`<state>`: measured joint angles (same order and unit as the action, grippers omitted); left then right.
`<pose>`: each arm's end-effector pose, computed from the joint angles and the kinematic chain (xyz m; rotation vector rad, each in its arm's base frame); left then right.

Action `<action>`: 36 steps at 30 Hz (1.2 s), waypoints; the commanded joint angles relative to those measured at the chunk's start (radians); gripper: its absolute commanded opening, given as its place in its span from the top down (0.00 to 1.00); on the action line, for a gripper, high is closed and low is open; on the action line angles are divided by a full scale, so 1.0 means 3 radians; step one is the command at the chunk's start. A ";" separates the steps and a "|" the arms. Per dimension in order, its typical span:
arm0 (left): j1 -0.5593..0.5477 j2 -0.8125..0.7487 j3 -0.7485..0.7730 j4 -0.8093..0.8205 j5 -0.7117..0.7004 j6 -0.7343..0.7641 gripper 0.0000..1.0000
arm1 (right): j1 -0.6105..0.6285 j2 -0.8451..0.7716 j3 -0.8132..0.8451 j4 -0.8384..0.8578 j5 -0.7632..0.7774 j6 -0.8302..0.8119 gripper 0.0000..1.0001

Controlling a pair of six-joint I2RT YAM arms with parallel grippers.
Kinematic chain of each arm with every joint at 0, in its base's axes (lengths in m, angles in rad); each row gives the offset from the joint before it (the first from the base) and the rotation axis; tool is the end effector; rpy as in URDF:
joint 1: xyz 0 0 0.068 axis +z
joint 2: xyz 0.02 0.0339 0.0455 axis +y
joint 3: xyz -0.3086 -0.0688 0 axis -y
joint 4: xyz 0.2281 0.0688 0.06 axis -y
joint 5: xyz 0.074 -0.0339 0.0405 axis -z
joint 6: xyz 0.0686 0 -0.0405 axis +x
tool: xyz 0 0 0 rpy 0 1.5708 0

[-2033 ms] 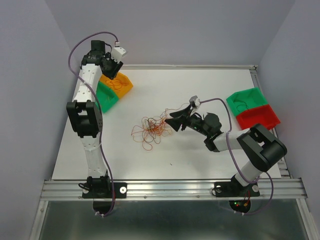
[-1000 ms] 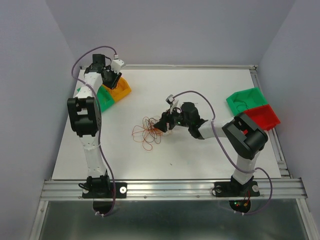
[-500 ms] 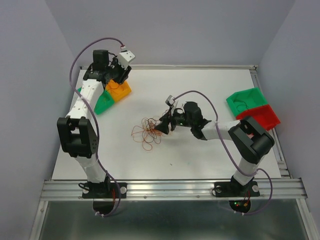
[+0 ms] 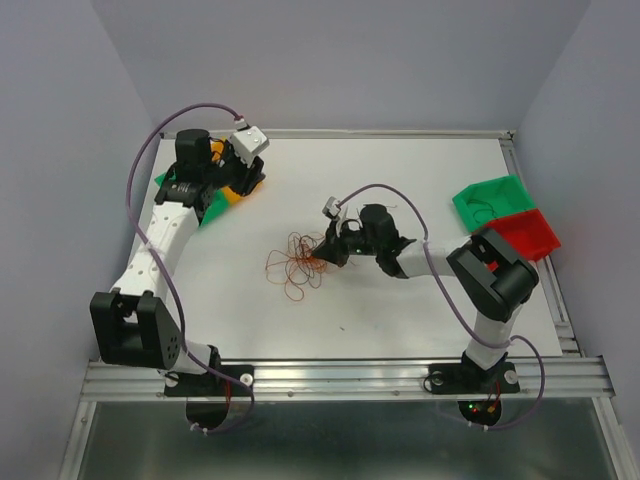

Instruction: Untangle the cables

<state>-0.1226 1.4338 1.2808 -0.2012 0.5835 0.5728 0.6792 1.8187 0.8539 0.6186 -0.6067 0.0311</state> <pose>0.3284 -0.0785 0.3982 0.9847 1.5922 -0.2516 0.2848 0.2802 0.2151 -1.0269 1.7113 1.0481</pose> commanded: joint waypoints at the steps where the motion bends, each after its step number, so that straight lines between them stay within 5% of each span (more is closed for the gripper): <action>1: 0.0000 -0.0345 -0.0351 0.0475 0.0274 -0.0226 0.49 | 0.0037 -0.0130 0.0333 0.0070 -0.0222 0.0074 1.00; 10: -0.0021 -0.0740 -0.1277 0.1519 0.0913 -0.0518 0.49 | 0.0042 -0.1081 0.0646 0.0024 -0.0289 0.0571 0.99; 21: -0.0072 -0.0960 -0.1636 0.2056 0.1573 -0.0733 0.46 | 0.0042 -0.1276 0.1269 0.0019 0.0038 0.0837 0.99; 36: -0.0466 -0.0566 -0.1795 0.2614 0.1215 -0.0830 0.45 | 0.0042 -0.1087 0.1960 0.0106 0.0187 0.1057 1.00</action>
<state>-0.2501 1.2171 0.7387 0.5148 0.9638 0.3328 0.6823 1.4986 1.3655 0.6033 -0.5682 0.3195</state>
